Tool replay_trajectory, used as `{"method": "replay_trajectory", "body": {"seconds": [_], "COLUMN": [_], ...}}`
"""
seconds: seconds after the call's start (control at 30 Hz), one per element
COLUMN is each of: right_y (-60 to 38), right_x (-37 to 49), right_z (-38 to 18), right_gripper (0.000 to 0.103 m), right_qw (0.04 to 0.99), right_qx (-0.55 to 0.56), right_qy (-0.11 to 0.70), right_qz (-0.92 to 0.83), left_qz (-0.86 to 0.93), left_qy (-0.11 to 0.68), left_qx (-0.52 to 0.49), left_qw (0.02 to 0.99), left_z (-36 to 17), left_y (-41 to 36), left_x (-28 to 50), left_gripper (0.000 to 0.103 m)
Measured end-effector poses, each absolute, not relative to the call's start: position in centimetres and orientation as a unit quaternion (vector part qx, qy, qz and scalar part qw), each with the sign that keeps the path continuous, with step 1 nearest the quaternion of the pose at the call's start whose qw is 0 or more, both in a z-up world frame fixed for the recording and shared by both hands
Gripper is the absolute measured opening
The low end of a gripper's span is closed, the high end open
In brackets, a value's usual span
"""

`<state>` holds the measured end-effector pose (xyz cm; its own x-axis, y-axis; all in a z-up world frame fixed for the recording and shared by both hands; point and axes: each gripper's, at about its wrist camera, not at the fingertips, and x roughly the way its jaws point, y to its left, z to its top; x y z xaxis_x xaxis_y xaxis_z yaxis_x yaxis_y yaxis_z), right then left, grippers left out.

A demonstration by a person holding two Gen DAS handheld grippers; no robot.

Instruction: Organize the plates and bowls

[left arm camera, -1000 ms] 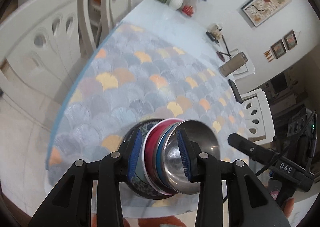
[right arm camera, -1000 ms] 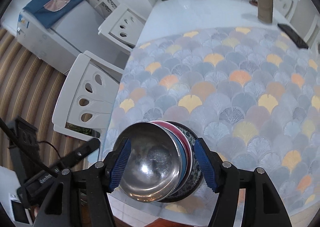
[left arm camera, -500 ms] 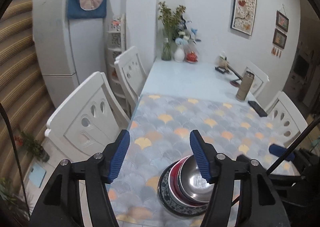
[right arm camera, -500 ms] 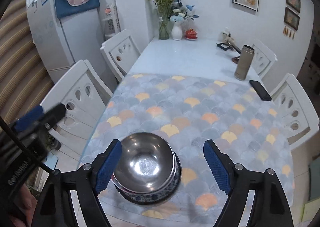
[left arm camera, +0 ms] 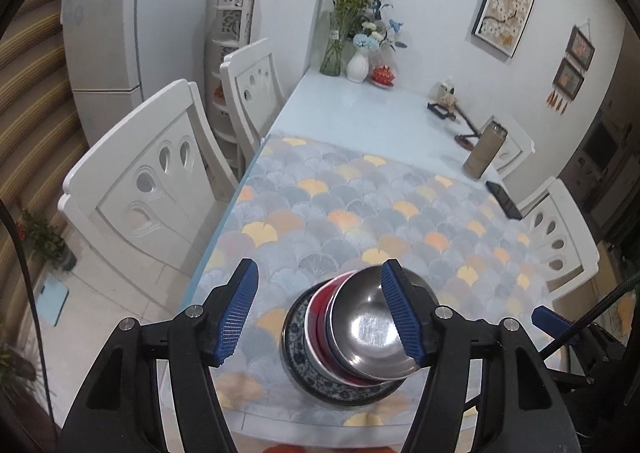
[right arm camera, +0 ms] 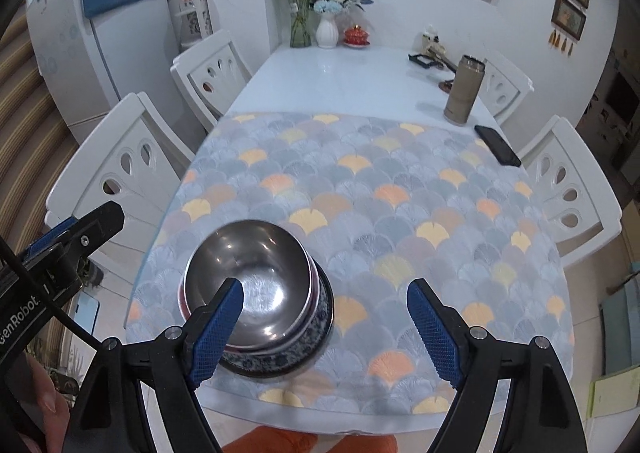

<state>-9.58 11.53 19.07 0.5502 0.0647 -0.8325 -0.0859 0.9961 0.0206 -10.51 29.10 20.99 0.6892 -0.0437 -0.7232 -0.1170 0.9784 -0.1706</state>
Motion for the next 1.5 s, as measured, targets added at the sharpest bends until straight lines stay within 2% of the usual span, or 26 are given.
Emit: {"method": "replay_trajectory", "body": {"seconds": [0.3,0.63,0.73,1.5], "right_y": [11.3,11.7,11.8,12.5], "right_x": [-9.5,-9.1,-8.9,-7.9], "right_z": [18.0,17.2,16.9,16.0], "right_gripper": [0.082,0.082,0.082,0.082], "right_qw": [0.870,0.861,0.858,0.850], "right_qx": [-0.008,-0.009,-0.008,-0.004], "right_qy": [0.491,0.505,0.510,0.523], "right_qz": [0.043,0.053,0.054,0.063], "left_qz": [0.036,0.081,0.101,0.100], "left_qy": [0.430,0.408,0.401,0.412], "left_qx": [-0.080,-0.068,-0.043,-0.024], "left_qw": [0.899,0.907,0.909,0.905], "left_z": [19.9,19.9,19.9,19.5], "left_y": [28.8,29.4,29.4,29.5], "left_x": [-9.9,-10.1,-10.0,-9.3], "left_gripper": [0.062,0.062,0.069,0.072]}}
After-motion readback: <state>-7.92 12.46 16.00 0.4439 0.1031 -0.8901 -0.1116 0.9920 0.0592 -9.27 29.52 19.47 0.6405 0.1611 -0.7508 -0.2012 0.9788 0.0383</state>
